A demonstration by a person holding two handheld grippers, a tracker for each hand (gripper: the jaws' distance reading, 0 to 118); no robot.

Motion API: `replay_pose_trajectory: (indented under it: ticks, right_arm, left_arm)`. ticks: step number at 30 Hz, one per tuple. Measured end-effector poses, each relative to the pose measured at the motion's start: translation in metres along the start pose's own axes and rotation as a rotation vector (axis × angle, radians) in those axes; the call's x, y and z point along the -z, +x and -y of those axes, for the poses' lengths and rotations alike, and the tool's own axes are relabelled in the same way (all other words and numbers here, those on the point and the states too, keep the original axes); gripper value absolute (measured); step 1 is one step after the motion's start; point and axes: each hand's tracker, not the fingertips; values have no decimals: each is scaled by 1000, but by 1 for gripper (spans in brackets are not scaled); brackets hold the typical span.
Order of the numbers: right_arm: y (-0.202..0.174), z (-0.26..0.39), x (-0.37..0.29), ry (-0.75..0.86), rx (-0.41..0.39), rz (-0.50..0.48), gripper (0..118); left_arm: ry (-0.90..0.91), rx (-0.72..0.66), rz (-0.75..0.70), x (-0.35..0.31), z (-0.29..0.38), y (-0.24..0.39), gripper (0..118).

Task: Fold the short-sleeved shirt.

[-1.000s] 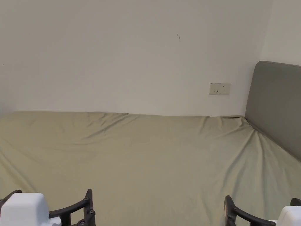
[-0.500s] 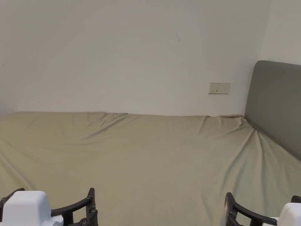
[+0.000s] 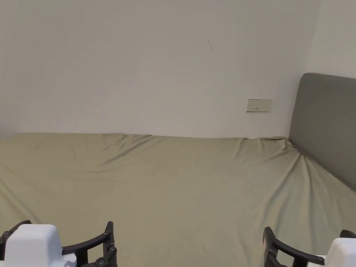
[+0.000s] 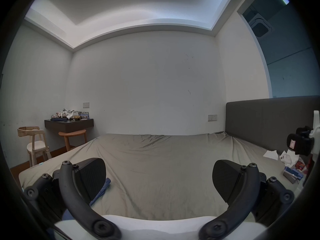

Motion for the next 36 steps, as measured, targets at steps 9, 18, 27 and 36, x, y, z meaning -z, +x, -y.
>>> replay_pose_trajectory:
  ticks: [9,18,27,36]
  right_arm:
    - [-2,4,-3,25,-52,73,0]
    - [-2,6,-4,10,-48,54,0]
    - [-100,-4,17,50,17,-295,0]
    - [-259,-8,-1,22,91,-884,0]
  left_arm:
    - [-26,53,-42,-1,-1,0,0]
    - [-58,-68,70,-5,4,-3,0]
    - [-41,-26,-243,-83,-4,-76,0]
    - [-128,-13,-717,-188,13,-154,0]
